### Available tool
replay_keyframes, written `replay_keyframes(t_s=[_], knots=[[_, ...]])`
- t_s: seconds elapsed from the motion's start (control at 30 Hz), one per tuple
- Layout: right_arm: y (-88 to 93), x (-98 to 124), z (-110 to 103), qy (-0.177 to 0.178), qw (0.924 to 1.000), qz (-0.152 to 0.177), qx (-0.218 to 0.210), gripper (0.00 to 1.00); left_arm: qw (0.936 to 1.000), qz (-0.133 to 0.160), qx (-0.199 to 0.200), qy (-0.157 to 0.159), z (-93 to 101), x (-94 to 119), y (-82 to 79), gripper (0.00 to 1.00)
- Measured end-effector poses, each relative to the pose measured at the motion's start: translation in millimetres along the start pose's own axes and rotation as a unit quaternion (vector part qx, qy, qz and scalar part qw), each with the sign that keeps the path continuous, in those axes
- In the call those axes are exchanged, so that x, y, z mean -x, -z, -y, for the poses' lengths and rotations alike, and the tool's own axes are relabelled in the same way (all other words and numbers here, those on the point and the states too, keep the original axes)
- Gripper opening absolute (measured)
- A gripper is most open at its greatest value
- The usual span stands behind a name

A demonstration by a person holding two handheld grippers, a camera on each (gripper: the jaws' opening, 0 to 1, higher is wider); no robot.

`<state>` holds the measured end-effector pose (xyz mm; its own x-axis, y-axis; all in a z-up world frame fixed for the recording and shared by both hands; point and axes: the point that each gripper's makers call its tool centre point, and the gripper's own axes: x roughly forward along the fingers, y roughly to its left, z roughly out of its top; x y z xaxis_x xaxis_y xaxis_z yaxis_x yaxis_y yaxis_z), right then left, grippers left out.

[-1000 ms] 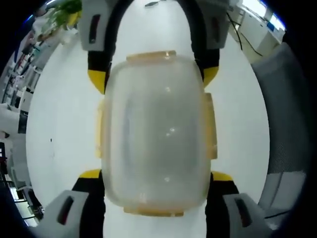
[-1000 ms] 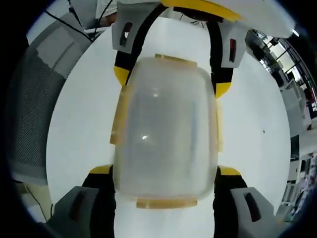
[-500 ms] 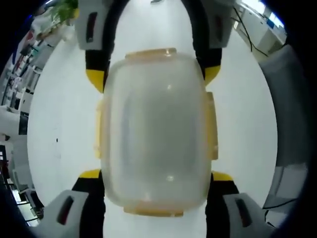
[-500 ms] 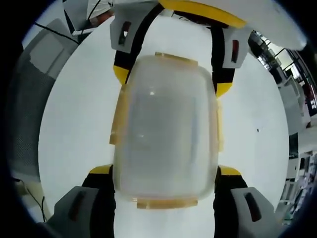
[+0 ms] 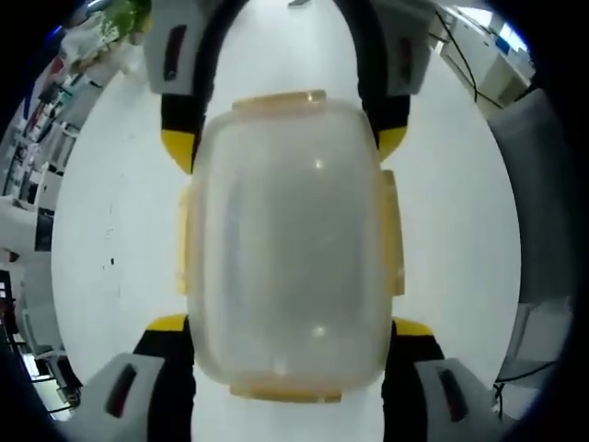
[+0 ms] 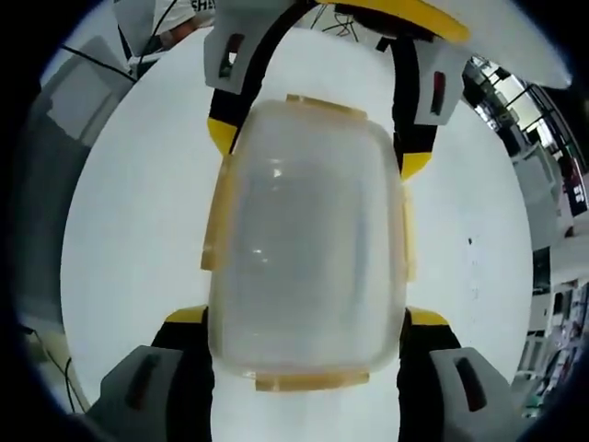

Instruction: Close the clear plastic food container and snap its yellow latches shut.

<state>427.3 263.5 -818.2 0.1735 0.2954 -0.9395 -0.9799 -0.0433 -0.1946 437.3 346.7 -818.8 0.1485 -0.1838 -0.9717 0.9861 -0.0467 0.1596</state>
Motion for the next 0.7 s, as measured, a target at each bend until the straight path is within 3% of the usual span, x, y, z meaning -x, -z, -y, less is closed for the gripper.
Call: replay_keyframes(t_s=[0.7], knots=[[-0.5,0.7,-1.0,-0.003,1.0000,-0.003,-0.002,0.81,1.0000,-0.002,0.000,-0.003,-0.4,-0.1,0.4,0.82]])
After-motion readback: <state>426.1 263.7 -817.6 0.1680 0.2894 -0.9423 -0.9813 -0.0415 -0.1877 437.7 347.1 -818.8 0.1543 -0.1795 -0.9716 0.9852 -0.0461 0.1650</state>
